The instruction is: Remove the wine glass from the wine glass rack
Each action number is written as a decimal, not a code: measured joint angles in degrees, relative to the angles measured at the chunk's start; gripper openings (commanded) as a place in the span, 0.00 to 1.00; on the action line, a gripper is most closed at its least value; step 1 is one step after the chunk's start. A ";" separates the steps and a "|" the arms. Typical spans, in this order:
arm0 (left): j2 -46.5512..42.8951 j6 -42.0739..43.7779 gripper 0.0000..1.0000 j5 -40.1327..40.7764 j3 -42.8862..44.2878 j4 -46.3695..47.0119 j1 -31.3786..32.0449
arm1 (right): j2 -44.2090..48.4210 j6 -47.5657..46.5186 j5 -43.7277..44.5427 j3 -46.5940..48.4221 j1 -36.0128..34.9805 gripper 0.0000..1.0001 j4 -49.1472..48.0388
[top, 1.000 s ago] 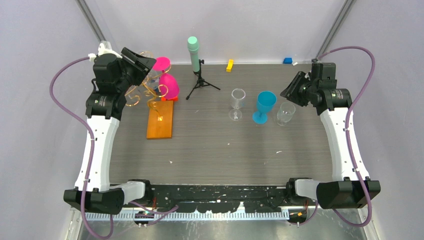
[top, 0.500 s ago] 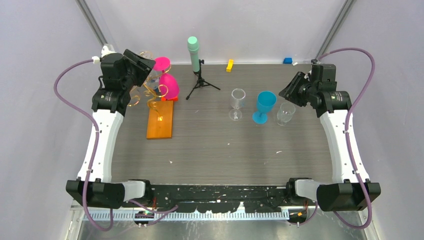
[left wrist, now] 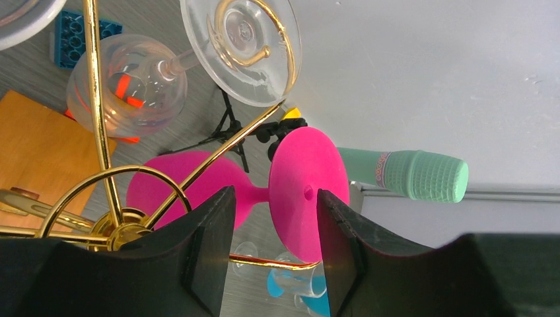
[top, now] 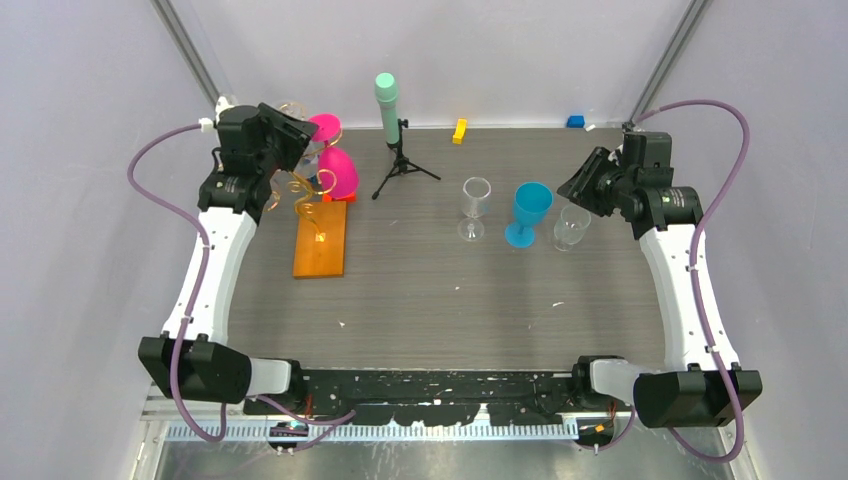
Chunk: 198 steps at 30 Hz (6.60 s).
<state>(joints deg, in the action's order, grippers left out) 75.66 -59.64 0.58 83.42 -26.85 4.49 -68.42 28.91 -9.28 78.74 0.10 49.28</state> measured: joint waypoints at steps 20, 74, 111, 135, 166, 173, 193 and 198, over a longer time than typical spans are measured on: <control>-2.12 -9.94 0.00 -2.80 -6.84 12.11 0.00 | 0.72 0.00 0.07 -0.98 0.00 0.39 -0.48; -7.98 -24.02 0.00 -3.65 -14.03 17.33 -2.43 | 1.09 0.17 0.22 -2.27 0.00 0.39 -1.36; 3.91 -31.45 0.00 -12.11 -11.52 42.47 -1.88 | 2.12 0.39 -3.28 -3.61 0.00 0.61 -3.26; -15.56 -41.90 0.00 -21.16 -20.79 47.60 3.19 | 9.16 11.34 -27.26 -14.69 -11.10 0.80 -27.41; -34.21 -43.89 0.00 -12.37 -33.77 49.51 25.55 | 7.06 48.98 -23.67 -32.20 -35.56 0.29 -97.13; -32.76 -43.85 0.43 -12.24 -33.07 51.74 25.49 | 6.80 56.30 -24.06 -32.50 -35.54 0.02 -108.39; -48.00 -7.93 1.00 -5.25 -29.29 10.51 25.68 | 18.21 22.49 -7.98 -17.44 -36.30 0.00 -44.19; -48.68 1.92 1.00 -2.91 -28.02 0.26 25.77 | 14.47 11.56 2.34 -10.32 -36.30 0.00 -18.01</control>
<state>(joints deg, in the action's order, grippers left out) 26.98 -57.71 -2.33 55.40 -26.59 30.26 -53.95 40.47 -6.94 68.42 -36.21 31.27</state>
